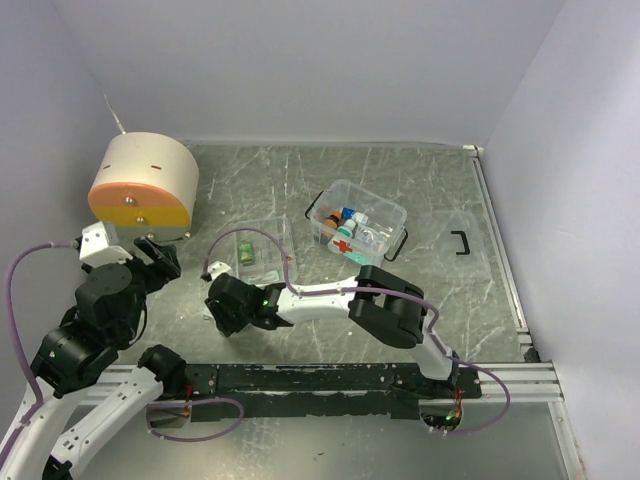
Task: Organize the medicine kit
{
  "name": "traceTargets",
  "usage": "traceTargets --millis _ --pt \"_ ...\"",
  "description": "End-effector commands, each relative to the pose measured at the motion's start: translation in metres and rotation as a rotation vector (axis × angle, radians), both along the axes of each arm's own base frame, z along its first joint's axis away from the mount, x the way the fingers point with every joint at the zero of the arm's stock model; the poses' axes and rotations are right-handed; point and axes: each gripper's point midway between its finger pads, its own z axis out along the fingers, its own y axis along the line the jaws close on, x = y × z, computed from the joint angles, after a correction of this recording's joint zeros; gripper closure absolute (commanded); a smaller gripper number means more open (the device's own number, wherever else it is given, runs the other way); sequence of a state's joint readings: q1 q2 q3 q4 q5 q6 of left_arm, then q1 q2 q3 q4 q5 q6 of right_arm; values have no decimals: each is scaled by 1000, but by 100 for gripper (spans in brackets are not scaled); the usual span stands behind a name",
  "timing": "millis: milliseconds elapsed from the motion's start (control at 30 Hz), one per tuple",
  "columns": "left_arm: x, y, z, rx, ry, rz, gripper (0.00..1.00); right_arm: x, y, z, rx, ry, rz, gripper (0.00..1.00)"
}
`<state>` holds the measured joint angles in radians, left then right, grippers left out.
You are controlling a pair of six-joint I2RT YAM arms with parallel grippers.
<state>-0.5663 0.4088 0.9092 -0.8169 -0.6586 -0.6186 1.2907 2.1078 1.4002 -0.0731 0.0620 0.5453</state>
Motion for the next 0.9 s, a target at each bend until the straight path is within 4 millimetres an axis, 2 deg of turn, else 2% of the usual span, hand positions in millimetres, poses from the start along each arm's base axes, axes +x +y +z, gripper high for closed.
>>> traceTargets --millis 0,133,300,400,633,867 --pt "-4 15 -2 4 3 76 14 10 0 24 5 -108 45 64" --pt "-7 19 -2 -3 -3 98 15 16 -5 18 -50 -153 64 62" --pt "-7 23 -2 0 -4 116 15 16 -6 14 -88 -196 146 52" --pt "-7 24 -3 1 -1 124 15 19 -9 9 -144 -219 181 51" --pt "-8 27 -3 0 0 144 14 27 -7 32 -105 -288 208 55" --pt "-8 28 -4 4 4 148 14 16 -17 3 -173 -266 449 54"
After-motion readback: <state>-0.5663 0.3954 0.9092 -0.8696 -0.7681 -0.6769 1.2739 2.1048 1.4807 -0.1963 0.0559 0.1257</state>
